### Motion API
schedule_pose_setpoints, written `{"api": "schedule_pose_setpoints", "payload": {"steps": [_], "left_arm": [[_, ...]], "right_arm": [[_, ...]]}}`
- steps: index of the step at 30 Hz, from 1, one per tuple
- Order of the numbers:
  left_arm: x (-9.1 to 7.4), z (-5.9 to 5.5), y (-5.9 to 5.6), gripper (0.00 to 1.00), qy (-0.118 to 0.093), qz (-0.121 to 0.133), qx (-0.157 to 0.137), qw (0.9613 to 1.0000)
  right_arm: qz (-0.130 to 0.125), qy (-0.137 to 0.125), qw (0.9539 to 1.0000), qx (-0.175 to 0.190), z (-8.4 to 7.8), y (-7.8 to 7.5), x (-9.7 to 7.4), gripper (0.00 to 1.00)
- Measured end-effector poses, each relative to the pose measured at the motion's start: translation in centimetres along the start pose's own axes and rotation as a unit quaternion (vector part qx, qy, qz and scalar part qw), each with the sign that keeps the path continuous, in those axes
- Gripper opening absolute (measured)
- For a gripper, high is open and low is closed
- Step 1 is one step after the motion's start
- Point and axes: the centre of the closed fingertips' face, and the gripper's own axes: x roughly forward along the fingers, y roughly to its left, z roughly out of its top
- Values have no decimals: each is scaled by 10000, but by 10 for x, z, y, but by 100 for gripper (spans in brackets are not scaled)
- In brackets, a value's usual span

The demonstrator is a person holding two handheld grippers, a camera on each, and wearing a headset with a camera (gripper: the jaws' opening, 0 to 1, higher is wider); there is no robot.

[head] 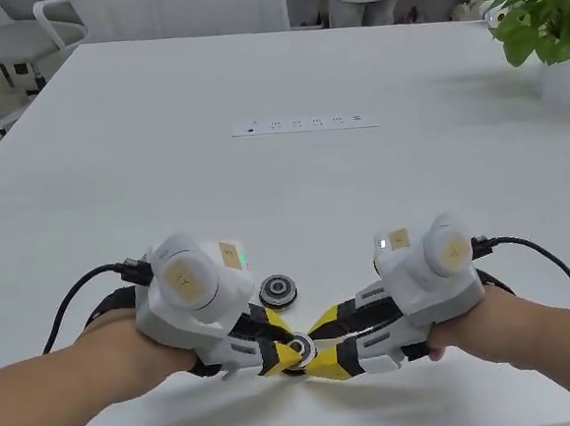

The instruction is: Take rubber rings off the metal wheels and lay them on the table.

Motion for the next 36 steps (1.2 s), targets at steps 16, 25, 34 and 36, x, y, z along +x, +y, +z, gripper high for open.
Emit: {"api": "schedule_pose_setpoints", "payload": {"steps": [16,25,34,36], "left_arm": [[0,0,0,13,0,16,17,10000],[0,0,0,13,-6,20,21,10000],[-1,-1,0,13,-6,23,30,10000],[-1,-1,0,13,-5,25,29,10000]], "right_arm": [[-29,24,9999,162,-1,0,-1,20],[-43,73,9999,126,-2,0,-1,18],[-63,147,9998,152,-7,1,-4,10],[-64,150,9997,168,-7,1,-4,9]]}}
